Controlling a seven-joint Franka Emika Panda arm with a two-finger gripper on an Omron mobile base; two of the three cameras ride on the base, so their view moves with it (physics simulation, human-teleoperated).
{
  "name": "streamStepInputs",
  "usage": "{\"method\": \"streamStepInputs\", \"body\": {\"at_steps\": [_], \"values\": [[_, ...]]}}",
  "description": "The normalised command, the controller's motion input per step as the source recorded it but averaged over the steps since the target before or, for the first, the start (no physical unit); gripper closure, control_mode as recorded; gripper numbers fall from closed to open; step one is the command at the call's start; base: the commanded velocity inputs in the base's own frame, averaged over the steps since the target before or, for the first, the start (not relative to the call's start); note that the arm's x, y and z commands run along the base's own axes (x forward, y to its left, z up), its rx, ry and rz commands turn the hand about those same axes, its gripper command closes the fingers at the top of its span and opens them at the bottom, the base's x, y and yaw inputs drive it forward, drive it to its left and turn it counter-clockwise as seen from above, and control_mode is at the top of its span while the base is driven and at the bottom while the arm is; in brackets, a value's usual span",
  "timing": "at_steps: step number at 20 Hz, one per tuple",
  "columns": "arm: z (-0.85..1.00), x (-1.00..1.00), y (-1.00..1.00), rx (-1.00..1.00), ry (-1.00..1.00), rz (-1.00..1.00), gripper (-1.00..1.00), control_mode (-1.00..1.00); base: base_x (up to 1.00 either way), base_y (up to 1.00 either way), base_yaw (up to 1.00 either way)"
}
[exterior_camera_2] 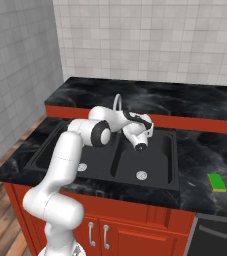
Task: Soak the sponge with water for a few seconds and then drop it inside the sink.
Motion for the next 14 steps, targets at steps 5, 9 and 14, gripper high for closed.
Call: {"method": "streamStepInputs", "body": {"at_steps": [5, 9, 14], "values": [[-0.13, 0.0, -0.51, 0.03, 0.0, 0.0, -1.0, -1.0, 0.0, 0.0, 0.0], [-0.11, 0.0, -0.55, 0.03, 0.0, 0.0, -1.0, -1.0, 0.0, 0.0, 0.0], [-0.13, 0.0, -0.63, 0.06, 0.0, 0.0, -1.0, -1.0, 0.0, 0.0, 0.0]]}}
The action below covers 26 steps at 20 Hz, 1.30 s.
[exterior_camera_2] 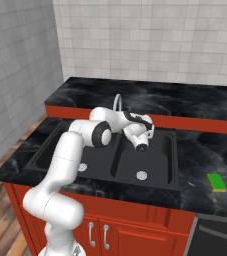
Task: Soak the sponge with water for a few seconds and then drop it inside the sink.
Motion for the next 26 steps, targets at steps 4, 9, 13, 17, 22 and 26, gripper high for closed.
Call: {"method": "streamStepInputs", "body": {"at_steps": [4, 9, 13, 17, 22, 26], "values": [[-0.13, 0.0, -0.61, 0.05, 0.0, 0.0, -1.0, -1.0, 0.0, 0.0, 0.0], [-0.15, 0.0, -0.67, 0.06, 0.0, -0.01, -1.0, -1.0, 0.0, 0.0, 0.0], [-0.17, 0.0, -0.66, 0.06, 0.01, -0.01, -1.0, -1.0, 0.0, 0.0, 0.0], [-0.19, 0.0, -0.65, 0.06, 0.03, -0.02, -1.0, -1.0, 0.0, 0.0, 0.0], [-0.25, 0.0, -0.68, 0.08, 0.07, -0.03, -1.0, -1.0, 0.0, 0.0, 0.0], [-0.28, 0.0, -0.69, 0.09, 0.1, -0.03, -1.0, -1.0, 0.0, 0.0, 0.0]]}}
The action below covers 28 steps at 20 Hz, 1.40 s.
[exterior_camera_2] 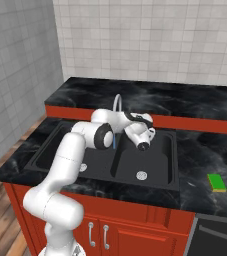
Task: Soak the sponge with water for a few seconds and then drop it inside the sink.
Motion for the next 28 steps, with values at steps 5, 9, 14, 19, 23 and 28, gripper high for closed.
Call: {"method": "streamStepInputs", "body": {"at_steps": [5, 9, 14, 19, 23, 28], "values": [[-0.25, 0.0, -0.66, 0.1, 0.09, -0.03, -1.0, -1.0, 0.0, 0.0, 0.0], [-0.08, 0.0, -0.64, 0.11, 0.03, -0.03, -1.0, -1.0, 0.0, 0.0, 0.0], [0.0, 0.0, -0.59, 0.13, 0.0, -0.03, -1.0, -1.0, 0.0, 0.0, 0.0], [0.0, 0.0, -0.61, 0.19, 0.0, -0.05, -1.0, -1.0, 0.0, 0.0, 0.0], [0.06, 0.02, -0.56, 0.16, 0.0, -0.05, -1.0, -1.0, 0.0, 0.0, 0.0], [0.07, 0.04, -0.54, 0.16, 0.0, -0.05, -1.0, -1.0, 0.0, 0.0, 0.0]]}}
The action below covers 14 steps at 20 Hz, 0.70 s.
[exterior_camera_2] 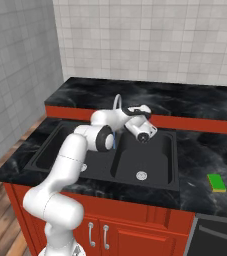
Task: Soak the sponge with water for a few seconds and then drop it inside the sink.
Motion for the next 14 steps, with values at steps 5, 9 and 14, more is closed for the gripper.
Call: {"method": "streamStepInputs", "body": {"at_steps": [5, 9, 14], "values": [[0.23, 0.0, -0.48, 0.14, 0.0, -0.03, -1.0, -1.0, 0.0, 0.0, 0.0], [0.41, 0.0, -0.42, 0.1, 0.01, -0.04, -1.0, -1.0, 0.0, 0.0, 0.0], [0.5, 0.0, -0.38, 0.07, 0.01, -0.04, -1.0, -1.0, 0.0, 0.0, 0.0]]}}
